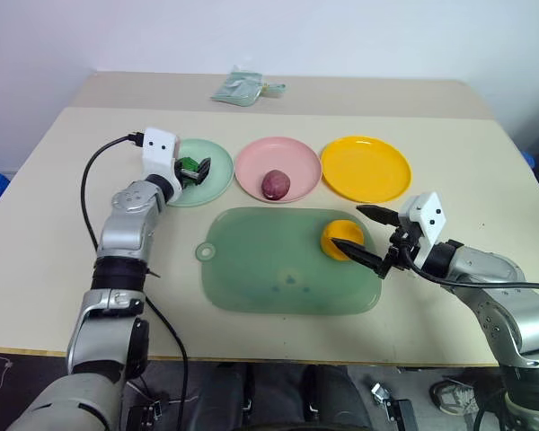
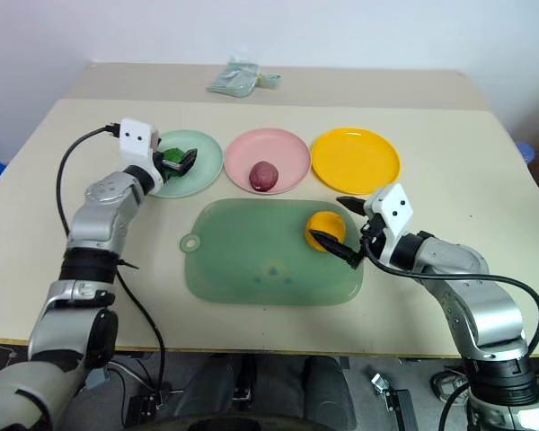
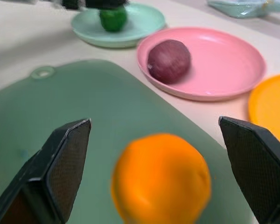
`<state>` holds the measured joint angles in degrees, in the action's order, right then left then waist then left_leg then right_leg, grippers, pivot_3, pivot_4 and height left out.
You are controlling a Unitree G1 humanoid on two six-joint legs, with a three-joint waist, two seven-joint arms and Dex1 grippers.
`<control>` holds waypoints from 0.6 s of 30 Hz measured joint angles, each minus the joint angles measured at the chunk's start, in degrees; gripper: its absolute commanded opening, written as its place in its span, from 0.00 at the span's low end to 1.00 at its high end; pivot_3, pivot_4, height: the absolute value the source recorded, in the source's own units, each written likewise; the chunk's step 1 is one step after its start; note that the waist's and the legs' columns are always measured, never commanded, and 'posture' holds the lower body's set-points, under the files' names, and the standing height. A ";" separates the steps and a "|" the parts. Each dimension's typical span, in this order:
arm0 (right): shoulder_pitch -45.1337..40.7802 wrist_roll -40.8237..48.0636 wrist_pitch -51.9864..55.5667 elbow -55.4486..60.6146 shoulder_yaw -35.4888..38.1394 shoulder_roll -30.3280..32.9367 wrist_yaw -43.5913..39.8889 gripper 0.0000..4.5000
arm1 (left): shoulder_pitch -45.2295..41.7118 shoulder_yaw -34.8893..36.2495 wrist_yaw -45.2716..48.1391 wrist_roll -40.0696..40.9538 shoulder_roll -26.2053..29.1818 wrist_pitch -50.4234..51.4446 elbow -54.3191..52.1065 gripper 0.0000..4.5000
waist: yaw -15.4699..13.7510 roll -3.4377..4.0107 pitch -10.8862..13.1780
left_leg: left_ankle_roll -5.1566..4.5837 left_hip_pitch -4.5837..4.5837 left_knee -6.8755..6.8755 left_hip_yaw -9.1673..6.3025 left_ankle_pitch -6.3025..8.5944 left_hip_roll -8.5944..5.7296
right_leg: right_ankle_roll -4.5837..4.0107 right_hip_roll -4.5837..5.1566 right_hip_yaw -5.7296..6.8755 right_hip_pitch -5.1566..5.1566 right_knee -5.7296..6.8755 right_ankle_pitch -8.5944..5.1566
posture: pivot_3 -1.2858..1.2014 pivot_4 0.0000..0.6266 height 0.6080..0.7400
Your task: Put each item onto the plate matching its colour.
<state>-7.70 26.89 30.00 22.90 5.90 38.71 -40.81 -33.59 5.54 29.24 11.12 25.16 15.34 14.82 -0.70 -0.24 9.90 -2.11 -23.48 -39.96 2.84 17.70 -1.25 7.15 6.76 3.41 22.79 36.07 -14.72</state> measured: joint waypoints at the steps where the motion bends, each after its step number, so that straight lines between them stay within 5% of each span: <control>1: -0.03 -1.19 -0.04 -0.68 -0.75 0.47 0.03 1.00 | 3.80 -0.49 4.45 2.46 1.03 0.54 -4.67 0.99 | 0.11 0.00 0.00 | 0.00 0.00 0.00 0.00 0.00 0.01 | 0.00 0.00 0.00 0.00 -0.03 0.00 | 0.52 0.24 1.00; 8: 0.40 -6.02 -0.74 -7.55 -4.56 0.44 -0.50 1.00 | 18.31 -8.94 21.89 10.86 6.31 5.44 -27.15 0.99 | -0.05 0.02 0.00 | 0.02 0.09 -0.07 -0.03 0.00 0.00 | -0.02 0.06 -0.04 -0.10 -0.13 0.00 | 0.52 0.24 1.00; 14: -0.96 -6.24 -1.90 -10.65 -4.81 -1.53 -0.83 0.37 | 21.50 -11.60 23.08 12.11 6.65 8.01 -33.34 1.00 | 0.06 0.11 0.00 | 0.01 0.09 -0.03 0.00 0.00 0.01 | -0.03 0.04 -0.10 -0.04 -0.11 -0.01 | 0.52 0.24 1.00; 18: -6.87 -5.03 -2.31 -12.51 -2.91 -6.08 1.59 0.37 | 22.60 -11.46 21.51 12.40 5.73 8.87 -34.78 1.00 | 0.10 0.12 0.00 | 0.00 0.09 -0.03 0.02 0.00 0.00 | -0.03 0.04 -0.12 -0.02 -0.10 -0.01 | 0.52 0.24 1.00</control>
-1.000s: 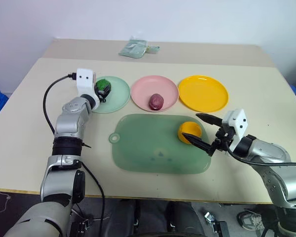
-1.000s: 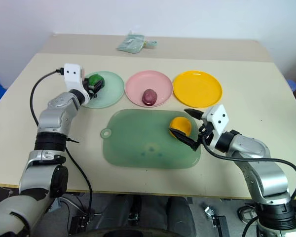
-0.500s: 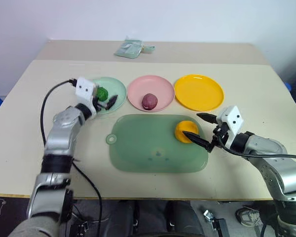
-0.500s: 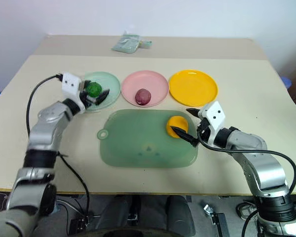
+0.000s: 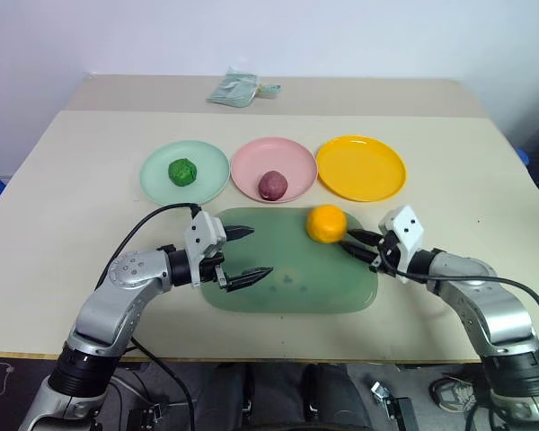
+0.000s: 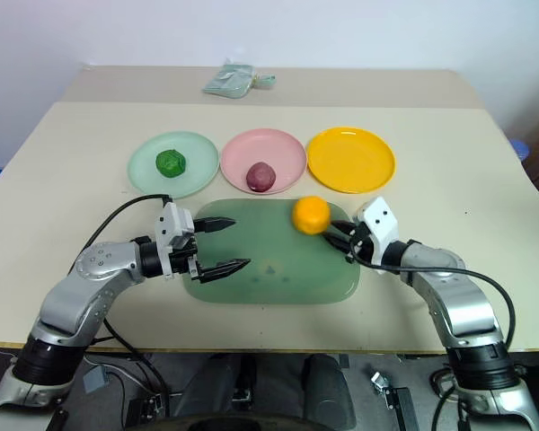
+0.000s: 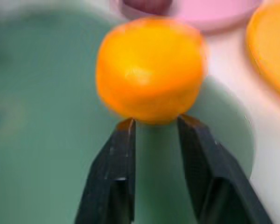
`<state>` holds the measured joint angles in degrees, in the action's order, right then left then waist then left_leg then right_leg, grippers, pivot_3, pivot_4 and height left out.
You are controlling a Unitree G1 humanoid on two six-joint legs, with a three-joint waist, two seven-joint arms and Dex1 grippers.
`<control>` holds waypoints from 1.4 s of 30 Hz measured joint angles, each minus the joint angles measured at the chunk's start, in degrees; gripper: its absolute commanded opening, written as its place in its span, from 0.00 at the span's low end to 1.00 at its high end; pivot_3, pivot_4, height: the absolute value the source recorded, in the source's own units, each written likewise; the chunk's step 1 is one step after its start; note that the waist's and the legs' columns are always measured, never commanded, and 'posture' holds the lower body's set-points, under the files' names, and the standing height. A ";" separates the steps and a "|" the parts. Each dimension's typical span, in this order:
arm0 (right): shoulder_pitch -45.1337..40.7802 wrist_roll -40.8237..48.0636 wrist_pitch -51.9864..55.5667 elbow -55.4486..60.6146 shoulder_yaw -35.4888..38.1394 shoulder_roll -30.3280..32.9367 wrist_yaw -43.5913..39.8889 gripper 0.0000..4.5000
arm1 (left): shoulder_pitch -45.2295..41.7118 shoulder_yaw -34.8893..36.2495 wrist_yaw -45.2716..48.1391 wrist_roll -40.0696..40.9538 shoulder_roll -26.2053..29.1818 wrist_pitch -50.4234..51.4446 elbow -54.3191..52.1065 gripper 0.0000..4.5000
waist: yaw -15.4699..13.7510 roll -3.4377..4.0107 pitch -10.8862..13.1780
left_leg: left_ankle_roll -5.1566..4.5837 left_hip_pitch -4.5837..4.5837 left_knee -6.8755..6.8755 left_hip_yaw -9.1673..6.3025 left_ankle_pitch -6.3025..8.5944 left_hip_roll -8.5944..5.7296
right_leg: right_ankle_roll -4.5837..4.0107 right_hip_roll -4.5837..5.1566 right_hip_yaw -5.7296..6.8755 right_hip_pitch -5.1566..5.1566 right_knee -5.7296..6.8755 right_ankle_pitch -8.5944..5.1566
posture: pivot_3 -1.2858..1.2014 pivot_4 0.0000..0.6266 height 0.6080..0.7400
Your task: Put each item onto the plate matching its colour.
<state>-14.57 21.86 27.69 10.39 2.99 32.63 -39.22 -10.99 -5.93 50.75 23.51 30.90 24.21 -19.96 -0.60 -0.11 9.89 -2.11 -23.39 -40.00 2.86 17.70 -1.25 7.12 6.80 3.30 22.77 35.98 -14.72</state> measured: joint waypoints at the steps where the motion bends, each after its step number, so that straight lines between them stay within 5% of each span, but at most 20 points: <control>1: -1.84 0.14 -0.31 -1.05 0.38 -0.25 0.48 0.37 | 0.61 0.01 -0.43 0.18 -0.20 0.12 -0.57 1.00 | -0.01 0.00 0.00 | 0.00 0.00 0.01 -0.01 0.00 0.00 | 0.00 0.00 0.00 0.00 0.00 0.00 | 0.52 0.24 1.00; 3: -3.89 0.01 -0.85 -2.59 0.72 -0.23 0.45 0.37 | 1.88 0.06 -1.22 0.26 -0.33 0.14 -0.98 1.00 | -0.25 0.00 0.00 | -0.01 -0.01 0.02 -0.05 0.01 -0.01 | -0.01 0.00 0.02 -0.01 -0.01 -0.01 | 0.52 0.24 1.00; 5: -4.29 0.04 -1.24 -3.86 0.65 -0.13 -1.22 0.48 | 2.45 0.08 -2.05 0.25 -0.40 0.16 -0.98 1.00 | -0.28 0.00 0.00 | -0.03 -0.03 0.01 -0.05 0.01 -0.02 | -0.01 0.01 0.02 -0.02 -0.02 0.00 | 0.52 0.24 1.00; 10: -4.31 2.67 0.95 -4.24 0.55 -0.01 -4.80 0.99 | 3.50 2.02 -3.61 0.59 -0.56 0.07 -0.95 1.00 | 0.04 0.03 0.01 | -0.03 -0.02 0.03 -0.03 0.01 0.02 | -0.02 0.00 0.00 0.03 0.00 -0.01 | 0.52 0.24 1.00; 24: -10.65 -4.53 -0.43 -9.04 -6.83 -7.14 1.64 0.99 | 4.18 5.07 -3.47 0.74 0.66 -1.01 1.06 1.00 | 0.03 0.05 0.01 | -0.02 -0.03 0.03 -0.02 0.01 -0.02 | -0.03 0.00 0.01 0.06 0.02 -0.01 | 0.52 0.24 1.00; 29: -10.99 -6.09 -1.49 -11.12 -7.14 -7.95 2.26 0.72 | 4.41 5.08 -3.66 0.75 0.65 -1.02 1.05 1.00 | 0.13 0.07 0.00 | -0.01 -0.03 0.04 -0.01 0.01 -0.02 | -0.03 0.00 0.01 0.07 0.04 -0.01 | 0.52 0.24 1.00; 42: -19.05 -8.59 -5.91 -15.61 -2.54 -9.94 9.65 0.72 | 5.07 5.91 -5.40 0.73 0.65 -1.18 1.04 1.00 | 0.39 0.16 0.06 | 0.00 -0.04 0.06 0.02 0.00 -0.02 | -0.03 -0.01 0.00 0.13 0.06 -0.01 | 0.52 0.24 1.00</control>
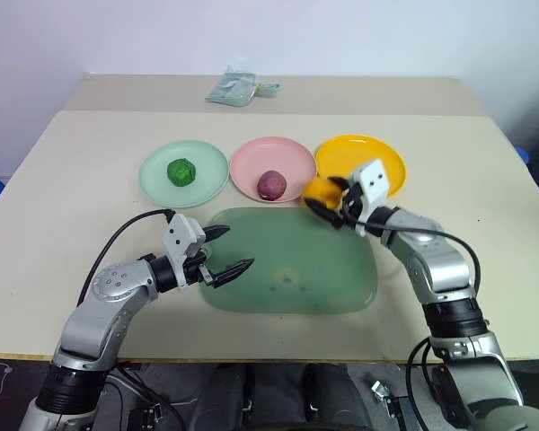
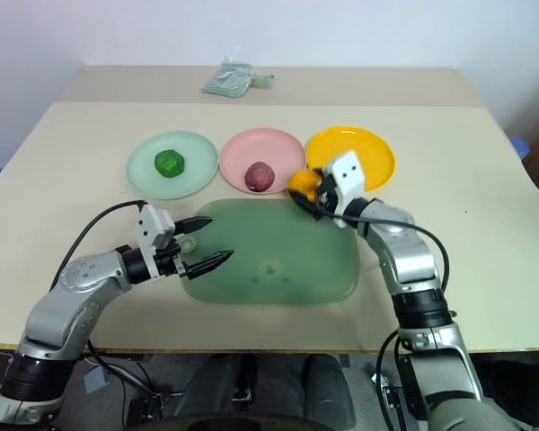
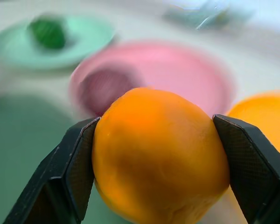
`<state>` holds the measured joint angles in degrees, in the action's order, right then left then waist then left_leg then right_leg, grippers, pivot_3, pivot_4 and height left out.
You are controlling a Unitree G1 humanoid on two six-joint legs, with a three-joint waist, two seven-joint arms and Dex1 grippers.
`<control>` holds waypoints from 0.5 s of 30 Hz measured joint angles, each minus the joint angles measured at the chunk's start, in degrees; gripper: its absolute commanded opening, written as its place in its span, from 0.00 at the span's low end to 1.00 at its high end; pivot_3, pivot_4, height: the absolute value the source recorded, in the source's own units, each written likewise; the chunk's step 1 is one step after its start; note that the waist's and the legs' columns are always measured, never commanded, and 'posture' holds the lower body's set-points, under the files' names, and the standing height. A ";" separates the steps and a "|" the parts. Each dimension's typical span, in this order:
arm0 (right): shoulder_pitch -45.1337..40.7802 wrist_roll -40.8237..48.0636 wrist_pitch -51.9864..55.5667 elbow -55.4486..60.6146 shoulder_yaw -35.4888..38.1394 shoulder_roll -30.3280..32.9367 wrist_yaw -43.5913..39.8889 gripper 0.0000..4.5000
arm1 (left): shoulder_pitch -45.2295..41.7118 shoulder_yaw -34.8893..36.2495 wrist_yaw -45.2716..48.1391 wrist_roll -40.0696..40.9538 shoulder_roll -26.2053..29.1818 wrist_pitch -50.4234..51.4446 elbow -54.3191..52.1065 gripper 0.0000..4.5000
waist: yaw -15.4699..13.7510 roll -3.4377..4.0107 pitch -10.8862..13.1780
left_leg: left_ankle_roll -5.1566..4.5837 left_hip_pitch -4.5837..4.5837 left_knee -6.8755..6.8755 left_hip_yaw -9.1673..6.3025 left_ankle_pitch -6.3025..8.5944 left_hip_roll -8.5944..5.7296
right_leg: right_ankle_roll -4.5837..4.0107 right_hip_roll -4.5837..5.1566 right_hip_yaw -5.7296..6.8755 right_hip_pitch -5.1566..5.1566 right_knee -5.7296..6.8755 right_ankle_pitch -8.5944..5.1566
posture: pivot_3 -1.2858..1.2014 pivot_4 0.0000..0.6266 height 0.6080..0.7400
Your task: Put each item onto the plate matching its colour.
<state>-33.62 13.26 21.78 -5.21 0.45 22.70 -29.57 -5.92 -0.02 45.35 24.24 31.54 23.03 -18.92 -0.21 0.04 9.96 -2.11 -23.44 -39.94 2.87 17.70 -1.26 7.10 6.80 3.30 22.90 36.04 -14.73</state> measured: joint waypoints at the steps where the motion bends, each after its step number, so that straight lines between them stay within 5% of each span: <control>1: -1.45 -0.92 -0.92 -1.82 0.62 0.03 1.43 0.72 | 0.28 0.49 -0.34 0.01 0.00 -0.02 -0.01 1.00 | -0.03 0.00 0.00 | 0.00 0.00 0.02 0.00 0.00 0.00 | 0.00 0.00 0.00 0.00 0.00 0.00 | 0.52 0.24 1.00; 4: -4.83 -3.80 -3.53 -9.76 1.00 0.06 5.25 0.72 | 0.83 1.72 -1.10 0.09 0.00 -0.03 -0.07 1.00 | 0.01 0.00 0.00 | 0.01 0.00 0.03 0.03 0.00 -0.01 | 0.00 0.00 0.00 0.01 -0.01 0.00 | 0.52 0.24 1.00; 7: -9.01 -7.45 -7.40 -22.92 0.80 -0.17 10.04 0.99 | 1.78 3.00 -2.01 0.12 -0.03 -0.03 -0.53 1.00 | 0.33 0.01 0.01 | 0.01 0.00 0.05 0.05 -0.01 -0.01 | 0.00 0.00 0.00 0.01 -0.01 0.00 | 0.52 0.24 1.00; 15: -11.46 -8.16 -21.23 -31.68 2.46 0.39 8.55 0.99 | 5.94 7.31 -5.88 0.07 -0.15 -0.37 -3.31 1.00 | 1.41 0.09 0.05 | 0.08 -0.01 0.26 0.10 -0.05 0.04 | 0.00 -0.03 0.00 0.06 0.01 0.00 | 0.52 0.24 1.00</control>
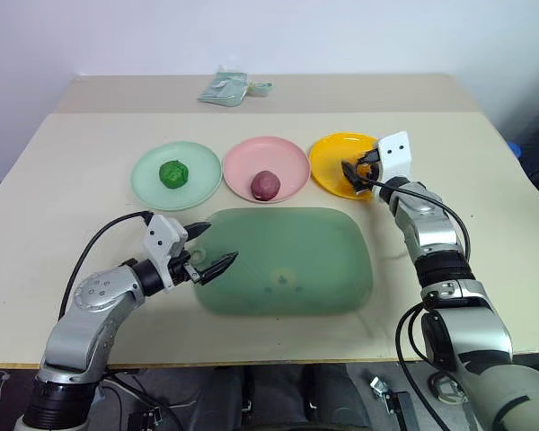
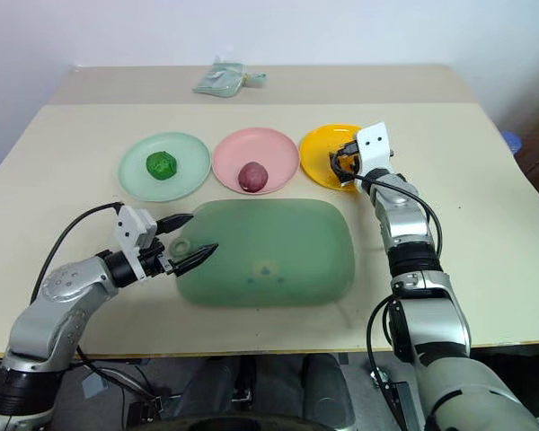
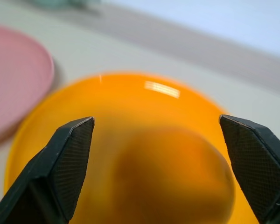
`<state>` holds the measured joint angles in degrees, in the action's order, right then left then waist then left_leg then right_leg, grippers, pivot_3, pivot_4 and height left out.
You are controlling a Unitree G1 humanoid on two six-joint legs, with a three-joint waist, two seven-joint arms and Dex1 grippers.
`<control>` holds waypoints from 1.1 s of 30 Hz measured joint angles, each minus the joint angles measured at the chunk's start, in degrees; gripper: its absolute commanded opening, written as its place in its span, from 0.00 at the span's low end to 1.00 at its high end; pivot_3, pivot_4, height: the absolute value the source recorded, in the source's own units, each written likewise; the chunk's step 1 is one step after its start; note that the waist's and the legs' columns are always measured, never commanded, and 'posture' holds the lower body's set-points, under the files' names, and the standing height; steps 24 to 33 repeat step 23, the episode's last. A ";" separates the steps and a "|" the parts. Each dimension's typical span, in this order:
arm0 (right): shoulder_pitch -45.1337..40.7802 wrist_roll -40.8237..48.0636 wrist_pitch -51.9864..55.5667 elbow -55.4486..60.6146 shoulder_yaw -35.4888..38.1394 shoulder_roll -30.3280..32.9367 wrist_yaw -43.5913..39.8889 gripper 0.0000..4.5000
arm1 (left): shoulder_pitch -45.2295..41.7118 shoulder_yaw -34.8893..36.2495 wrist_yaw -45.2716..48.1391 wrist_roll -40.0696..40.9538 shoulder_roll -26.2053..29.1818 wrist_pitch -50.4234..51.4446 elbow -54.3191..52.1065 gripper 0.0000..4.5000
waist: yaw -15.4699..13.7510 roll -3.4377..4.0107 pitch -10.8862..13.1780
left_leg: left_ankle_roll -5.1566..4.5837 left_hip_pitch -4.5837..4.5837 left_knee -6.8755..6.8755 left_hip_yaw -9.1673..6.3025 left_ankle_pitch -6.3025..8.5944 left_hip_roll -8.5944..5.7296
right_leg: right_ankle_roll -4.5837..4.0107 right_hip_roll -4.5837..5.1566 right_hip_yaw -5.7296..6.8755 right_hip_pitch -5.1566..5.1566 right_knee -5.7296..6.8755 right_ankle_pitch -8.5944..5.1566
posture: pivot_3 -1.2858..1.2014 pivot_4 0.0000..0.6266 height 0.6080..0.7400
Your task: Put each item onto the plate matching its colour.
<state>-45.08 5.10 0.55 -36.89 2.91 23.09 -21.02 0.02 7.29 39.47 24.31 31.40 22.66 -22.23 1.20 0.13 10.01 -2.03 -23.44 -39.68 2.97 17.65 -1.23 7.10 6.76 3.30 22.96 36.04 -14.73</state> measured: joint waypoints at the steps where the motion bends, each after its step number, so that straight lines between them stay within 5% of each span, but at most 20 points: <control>1: 0.54 0.79 -1.08 1.07 0.34 0.67 -1.96 0.99 | 0.66 1.23 -0.97 -0.06 -0.14 -0.59 0.00 1.00 | -0.04 0.00 0.00 | 0.00 0.00 0.00 -0.01 0.00 0.01 | 0.00 0.00 0.00 0.00 0.00 0.00 | 0.52 0.24 1.00; 15: 26.54 15.97 6.97 16.18 10.10 21.25 -33.83 0.99 | 12.85 18.95 -7.15 -3.75 0.96 -8.29 7.71 1.00 | -0.11 0.01 0.00 | -0.04 0.12 0.11 -0.04 0.05 0.10 | -0.05 0.23 -0.04 -0.18 -0.42 0.04 | 0.52 0.24 1.00; 33: 27.69 17.61 11.48 20.93 9.97 21.15 -36.51 0.99 | 15.03 18.98 -7.89 -2.83 -0.31 -8.07 6.34 1.00 | -0.54 0.07 -0.03 | 0.02 0.15 0.40 -0.05 0.05 0.05 | -0.14 0.37 -0.05 -0.13 -0.65 0.10 | 0.52 0.24 1.00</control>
